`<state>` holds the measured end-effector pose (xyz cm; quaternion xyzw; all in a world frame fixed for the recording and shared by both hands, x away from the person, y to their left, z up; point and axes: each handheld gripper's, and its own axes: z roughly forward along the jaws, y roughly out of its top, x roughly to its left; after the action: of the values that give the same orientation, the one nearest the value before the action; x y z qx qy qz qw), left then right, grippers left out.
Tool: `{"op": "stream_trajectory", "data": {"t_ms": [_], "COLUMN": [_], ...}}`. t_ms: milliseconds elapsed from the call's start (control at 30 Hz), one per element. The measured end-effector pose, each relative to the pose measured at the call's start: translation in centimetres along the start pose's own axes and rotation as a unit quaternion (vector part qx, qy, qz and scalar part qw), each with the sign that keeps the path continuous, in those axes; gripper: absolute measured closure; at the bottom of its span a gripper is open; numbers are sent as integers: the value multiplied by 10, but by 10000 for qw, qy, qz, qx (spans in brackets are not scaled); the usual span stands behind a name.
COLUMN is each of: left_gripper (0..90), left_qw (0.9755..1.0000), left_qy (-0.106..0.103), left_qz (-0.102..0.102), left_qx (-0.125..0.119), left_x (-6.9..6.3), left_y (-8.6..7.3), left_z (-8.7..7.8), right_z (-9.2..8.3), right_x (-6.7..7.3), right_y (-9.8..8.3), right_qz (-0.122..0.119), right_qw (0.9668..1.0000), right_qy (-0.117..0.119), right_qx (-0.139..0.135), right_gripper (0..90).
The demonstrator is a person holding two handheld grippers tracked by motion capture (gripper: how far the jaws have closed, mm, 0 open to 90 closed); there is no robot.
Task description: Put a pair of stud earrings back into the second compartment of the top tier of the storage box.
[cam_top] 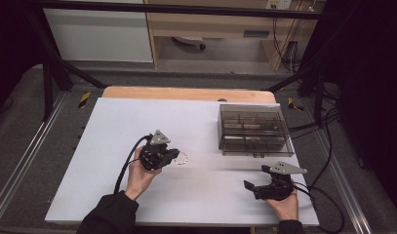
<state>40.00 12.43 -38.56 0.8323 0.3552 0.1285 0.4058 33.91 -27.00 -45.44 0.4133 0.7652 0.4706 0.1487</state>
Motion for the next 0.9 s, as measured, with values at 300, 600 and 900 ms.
{"op": "stream_trajectory", "data": {"t_ms": [300, 600, 900], "left_gripper": [855, 855, 855], "left_qw": [9999, 9996, 9991], "left_qy": [-85, -145, -247], "left_qz": [120, 236, 331], "left_qx": [-18, -46, -73], "left_x": [-14, -30, -44], "left_y": [19, 37, 56], "left_z": [7, 17, 28], "right_z": [0, 0, -1], "right_x": [0, 0, 0], "right_y": [0, 0, 0], "right_qz": [11, 2, -2], "right_qw": [10000, 10000, 10000], "right_qy": [3, 1, -3], "right_qx": [14, 5, 9], "right_gripper": [6, 5, 5]}}
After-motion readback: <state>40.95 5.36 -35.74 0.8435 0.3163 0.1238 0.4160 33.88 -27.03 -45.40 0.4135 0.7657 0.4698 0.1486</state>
